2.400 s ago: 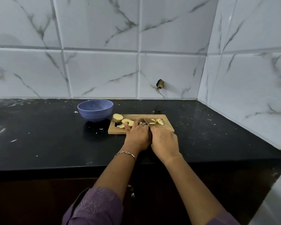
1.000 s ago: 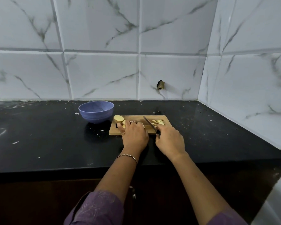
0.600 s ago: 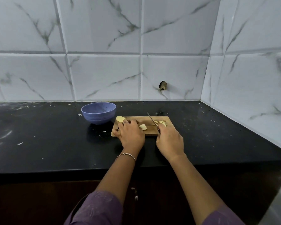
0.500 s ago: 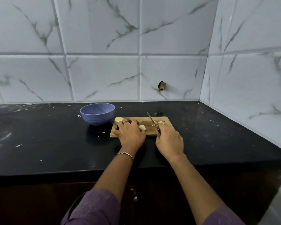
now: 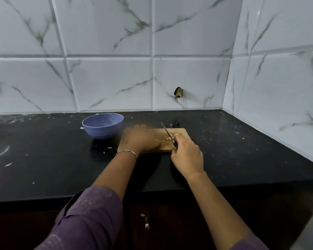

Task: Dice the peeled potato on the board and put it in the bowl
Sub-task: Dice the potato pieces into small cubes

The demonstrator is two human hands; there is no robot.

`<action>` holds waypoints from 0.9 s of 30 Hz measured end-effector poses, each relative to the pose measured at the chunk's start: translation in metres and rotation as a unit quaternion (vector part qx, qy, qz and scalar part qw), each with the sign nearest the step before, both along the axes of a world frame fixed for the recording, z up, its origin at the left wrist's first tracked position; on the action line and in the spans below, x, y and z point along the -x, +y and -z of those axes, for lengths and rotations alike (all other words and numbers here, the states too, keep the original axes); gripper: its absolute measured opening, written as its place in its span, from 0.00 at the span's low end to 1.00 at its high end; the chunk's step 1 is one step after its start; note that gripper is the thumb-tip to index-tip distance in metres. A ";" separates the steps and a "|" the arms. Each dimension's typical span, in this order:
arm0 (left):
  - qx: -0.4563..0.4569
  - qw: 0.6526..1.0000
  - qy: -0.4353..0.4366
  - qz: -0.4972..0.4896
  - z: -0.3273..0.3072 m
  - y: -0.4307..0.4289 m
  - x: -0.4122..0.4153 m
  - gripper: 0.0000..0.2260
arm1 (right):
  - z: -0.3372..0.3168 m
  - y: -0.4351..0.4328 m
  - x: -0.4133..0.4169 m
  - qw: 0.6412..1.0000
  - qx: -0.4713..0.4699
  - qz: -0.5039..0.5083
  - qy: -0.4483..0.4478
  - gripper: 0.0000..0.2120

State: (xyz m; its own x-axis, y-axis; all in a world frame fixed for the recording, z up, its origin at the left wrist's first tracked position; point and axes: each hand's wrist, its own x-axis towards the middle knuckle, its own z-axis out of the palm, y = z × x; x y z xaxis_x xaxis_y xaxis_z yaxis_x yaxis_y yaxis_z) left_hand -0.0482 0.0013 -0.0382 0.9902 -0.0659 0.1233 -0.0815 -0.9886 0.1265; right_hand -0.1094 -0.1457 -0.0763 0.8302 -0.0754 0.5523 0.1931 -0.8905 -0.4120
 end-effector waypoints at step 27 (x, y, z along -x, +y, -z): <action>0.083 0.993 -0.078 0.038 0.000 -0.008 0.009 0.06 | -0.010 -0.004 0.009 0.997 -0.066 -0.010 0.025 0.08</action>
